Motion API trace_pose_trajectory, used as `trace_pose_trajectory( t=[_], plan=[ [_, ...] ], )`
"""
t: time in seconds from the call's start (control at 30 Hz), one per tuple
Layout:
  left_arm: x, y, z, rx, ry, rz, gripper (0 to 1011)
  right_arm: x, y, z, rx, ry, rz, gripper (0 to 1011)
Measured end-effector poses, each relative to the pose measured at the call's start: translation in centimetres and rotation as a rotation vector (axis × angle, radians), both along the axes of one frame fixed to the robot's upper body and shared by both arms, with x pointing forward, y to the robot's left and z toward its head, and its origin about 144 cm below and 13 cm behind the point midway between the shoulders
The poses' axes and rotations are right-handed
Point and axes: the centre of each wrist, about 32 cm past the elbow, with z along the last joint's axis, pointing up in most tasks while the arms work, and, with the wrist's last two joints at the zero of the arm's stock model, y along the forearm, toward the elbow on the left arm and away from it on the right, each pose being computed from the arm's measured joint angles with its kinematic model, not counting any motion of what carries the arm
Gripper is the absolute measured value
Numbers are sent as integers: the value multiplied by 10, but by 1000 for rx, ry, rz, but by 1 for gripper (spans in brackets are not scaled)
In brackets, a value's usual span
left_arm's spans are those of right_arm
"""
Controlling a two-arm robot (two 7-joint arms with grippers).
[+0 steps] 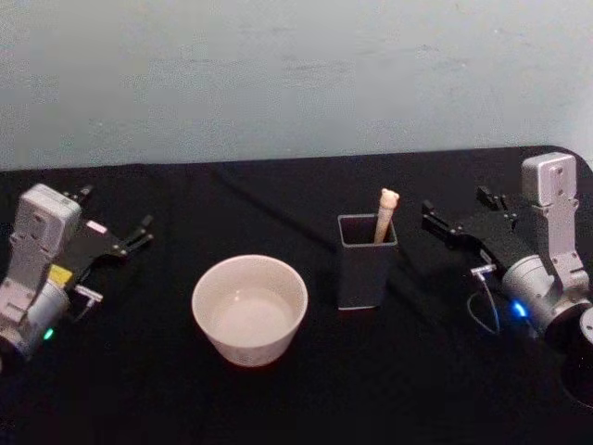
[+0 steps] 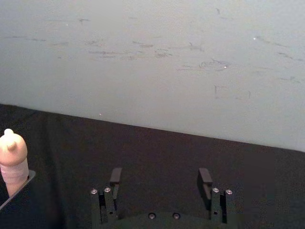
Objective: Pick up the stirring spoon with one hand, stir inside the cup, then place it back in its original position.
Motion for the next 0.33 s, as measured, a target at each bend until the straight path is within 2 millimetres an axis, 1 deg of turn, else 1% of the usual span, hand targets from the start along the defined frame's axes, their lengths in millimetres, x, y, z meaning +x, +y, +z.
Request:
trace_pose_trajectory(
  t=[0.33],
  plan=[
    [0, 0, 0, 0, 0, 0, 1001, 0, 0, 0, 0, 0, 0, 1003]
  ],
)
